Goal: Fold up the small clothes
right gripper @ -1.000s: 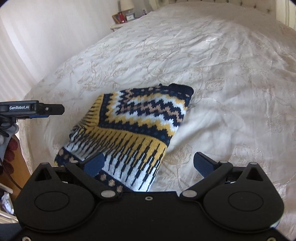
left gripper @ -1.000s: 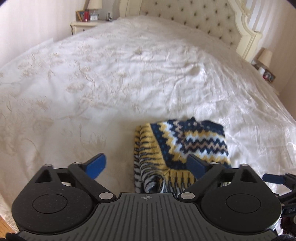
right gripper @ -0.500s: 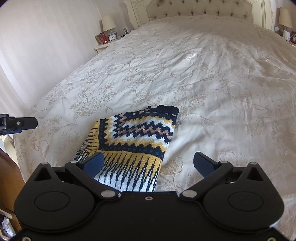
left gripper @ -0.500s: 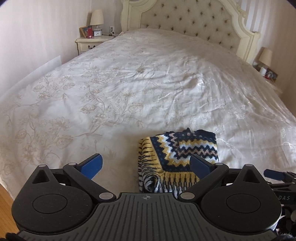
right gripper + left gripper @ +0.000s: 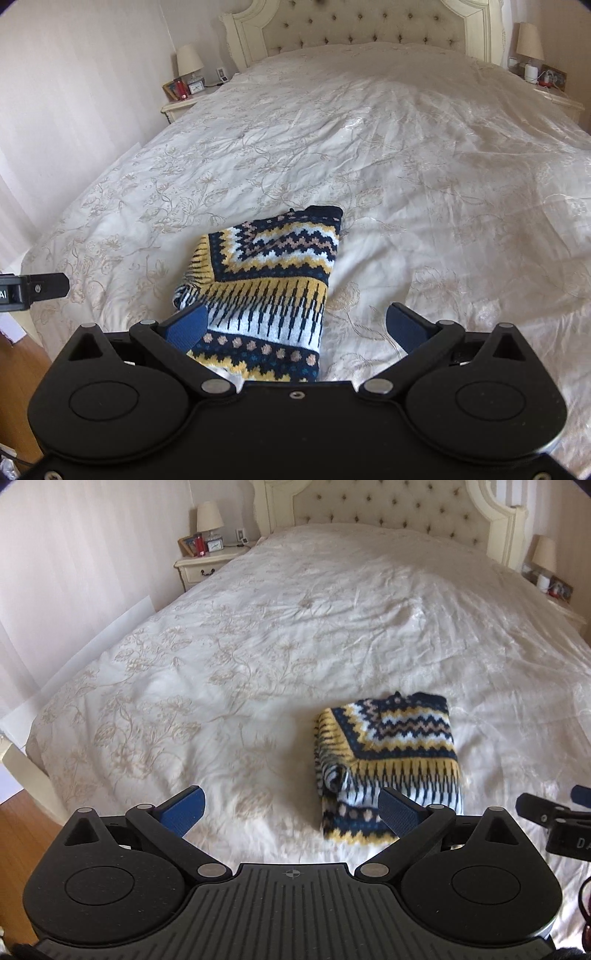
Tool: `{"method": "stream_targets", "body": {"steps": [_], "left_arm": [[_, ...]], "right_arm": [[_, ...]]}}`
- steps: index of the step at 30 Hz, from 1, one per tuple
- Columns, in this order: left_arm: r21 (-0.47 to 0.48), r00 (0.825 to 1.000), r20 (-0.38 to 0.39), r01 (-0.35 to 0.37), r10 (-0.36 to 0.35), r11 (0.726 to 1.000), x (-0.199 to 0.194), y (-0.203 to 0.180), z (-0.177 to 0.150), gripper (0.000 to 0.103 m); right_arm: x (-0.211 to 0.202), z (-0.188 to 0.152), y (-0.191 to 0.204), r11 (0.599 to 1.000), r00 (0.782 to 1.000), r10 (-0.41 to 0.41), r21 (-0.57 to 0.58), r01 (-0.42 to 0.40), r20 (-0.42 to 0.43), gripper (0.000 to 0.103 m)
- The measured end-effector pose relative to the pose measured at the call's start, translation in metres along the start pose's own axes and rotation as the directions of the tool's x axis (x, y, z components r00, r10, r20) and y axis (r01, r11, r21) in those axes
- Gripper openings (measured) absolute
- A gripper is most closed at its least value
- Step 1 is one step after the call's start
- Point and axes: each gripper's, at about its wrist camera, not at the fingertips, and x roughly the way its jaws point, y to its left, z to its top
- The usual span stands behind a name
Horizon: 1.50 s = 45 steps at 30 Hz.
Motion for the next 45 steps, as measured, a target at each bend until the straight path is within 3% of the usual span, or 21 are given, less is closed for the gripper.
{"method": "stream_targets", "body": {"steps": [2,10,17,25,45], "left_arm": [[0.005,0.999,-0.027,0.023,-0.023,1.000,-0.005,0.000,-0.012,0.101],[-0.015,0.991,-0.106,0.078,-0.079,0.997,-0.023,0.000,-0.048,0.101],[-0.002,0.993,-0.088,0.079,-0.079,0.997,-0.038,0.000,-0.060,0.101],[-0.005,0.992,-0.078,0.097,-0.097,0.995,-0.045,0.003,-0.065,0.101],[-0.011,0.988,-0.075,0.133,-0.134,0.991,-0.048,0.008,-0.065,0.101]], "right_arm": [[-0.010,-0.005,0.007,0.999,0.999,-0.037,-0.010,0.037,-0.022,0.102],[-0.046,-0.029,0.018,0.999,0.999,-0.037,0.014,0.037,-0.025,0.102],[-0.071,-0.041,0.019,0.996,0.998,-0.065,0.067,0.063,0.021,0.102],[-0.083,-0.047,0.027,0.995,0.994,-0.092,0.039,0.090,0.060,0.102],[-0.081,-0.048,0.047,0.998,0.996,-0.065,0.010,0.065,0.059,0.102]]}}
